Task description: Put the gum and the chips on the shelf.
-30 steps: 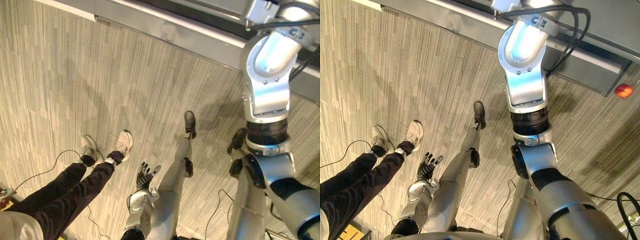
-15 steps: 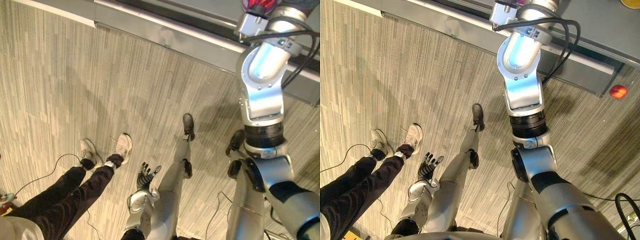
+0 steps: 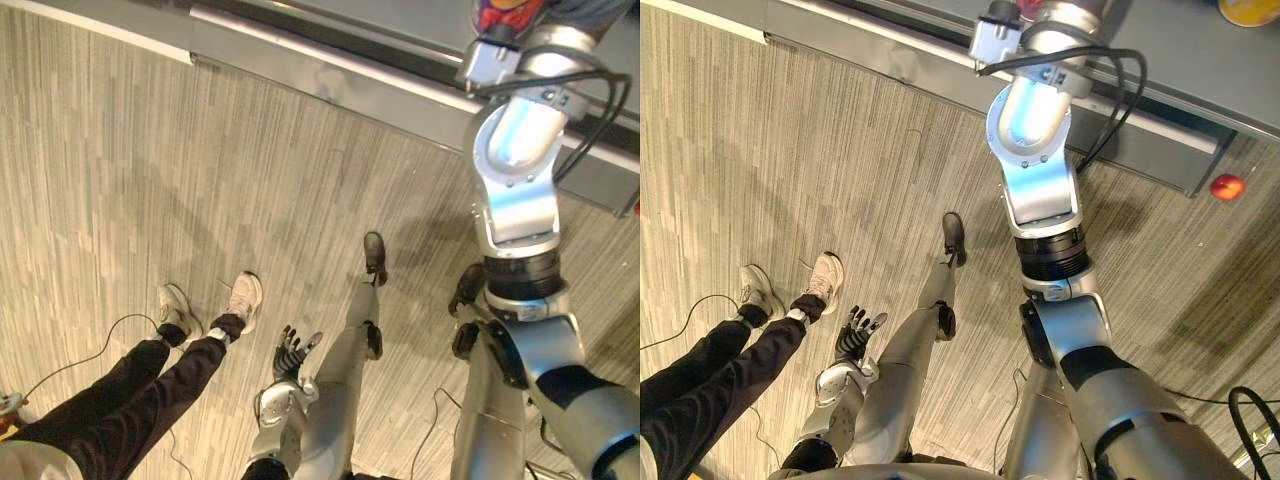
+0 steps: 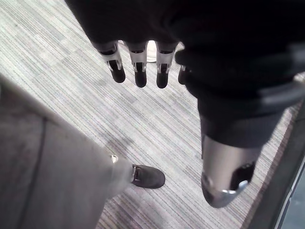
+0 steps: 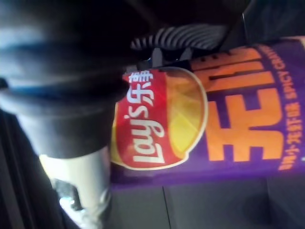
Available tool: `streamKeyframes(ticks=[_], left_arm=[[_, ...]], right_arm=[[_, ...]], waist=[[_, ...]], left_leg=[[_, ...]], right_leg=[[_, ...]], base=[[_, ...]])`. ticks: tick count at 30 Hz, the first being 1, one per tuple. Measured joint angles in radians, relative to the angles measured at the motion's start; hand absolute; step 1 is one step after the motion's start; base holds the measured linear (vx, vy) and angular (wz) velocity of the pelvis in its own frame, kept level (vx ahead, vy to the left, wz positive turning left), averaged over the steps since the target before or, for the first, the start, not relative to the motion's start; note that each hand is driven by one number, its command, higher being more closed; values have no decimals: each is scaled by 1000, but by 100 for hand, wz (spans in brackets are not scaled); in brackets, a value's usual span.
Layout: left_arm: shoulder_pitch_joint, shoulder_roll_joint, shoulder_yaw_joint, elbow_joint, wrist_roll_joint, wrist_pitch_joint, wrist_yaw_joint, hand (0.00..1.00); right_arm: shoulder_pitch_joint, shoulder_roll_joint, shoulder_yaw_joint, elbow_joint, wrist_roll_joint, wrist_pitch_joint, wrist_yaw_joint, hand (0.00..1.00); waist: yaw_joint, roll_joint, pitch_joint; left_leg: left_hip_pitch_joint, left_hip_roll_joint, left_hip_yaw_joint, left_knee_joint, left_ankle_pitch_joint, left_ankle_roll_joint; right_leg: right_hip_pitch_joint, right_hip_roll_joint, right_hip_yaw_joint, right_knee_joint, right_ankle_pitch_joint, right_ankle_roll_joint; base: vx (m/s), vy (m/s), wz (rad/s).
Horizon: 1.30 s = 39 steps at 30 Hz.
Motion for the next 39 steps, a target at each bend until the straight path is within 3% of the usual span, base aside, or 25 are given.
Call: streamKeyframes(ticks=[2, 14, 19, 26, 28, 32, 35, 39], left_arm=[[0, 1, 0, 0, 4, 0, 0, 0], [0, 8, -28, 11, 16, 14, 0, 0], [-1, 9, -29, 16, 17, 21, 0, 0], [-11, 6, -16, 58, 54, 21, 1, 0], [-16, 4, 11, 80, 59, 23, 3, 0], [-30, 4, 60, 134, 124, 53, 19, 0], [-36, 5, 103, 189, 174, 69, 17, 0], [-40, 5, 153, 232, 258, 101, 15, 0]], right_arm=[[26, 15, 10, -1, 0, -1, 9, 0], [175, 43, 42, 0, 40, -15, 58, 0], [222, 72, 46, 2, 48, -21, 81, 0], [318, 73, 45, 89, 48, -23, 91, 0], [360, 81, 46, 124, 48, -21, 101, 0], [508, 103, 61, 167, 48, -20, 126, 0], [618, 101, 124, 180, 48, -20, 170, 0], [765, 103, 170, 197, 49, -20, 247, 0]], waist=[[-11, -3, -1], [-16, -17, 0], [-38, -24, -2], [-47, -34, -6], [-63, -45, -10], [-82, -91, -34], [-101, -117, -52], [-121, -146, -81]], left_leg=[[6, 0, 0, 0, -1, -1], [105, 21, 18, 0, -17, -20], [127, 22, 19, 0, -20, -23], [188, 37, 18, 0, -17, -20], [213, 42, 18, 0, -18, -20], [309, 51, 20, 1, -25, -13], [404, 62, 38, 1, -79, 20], [471, 70, 51, 81, -152, 23]], right_leg=[[8, 1, 1, -6, 4, 2], [111, 28, 8, -37, 21, -2], [137, 30, 7, -50, 25, 0], [220, 49, -1, -97, 38, -2], [253, 57, -2, -117, 43, -1], [349, 72, 13, -144, 44, 0], [429, 90, 35, -156, 38, 1], [536, 93, 42, -182, 29, 7]], base=[[-3, -13, -3], [-6, -33, -7], [6, -24, -2], [31, -40, -5], [38, -47, -8], [45, -80, -18], [31, -55, -31], [48, -21, -12]])
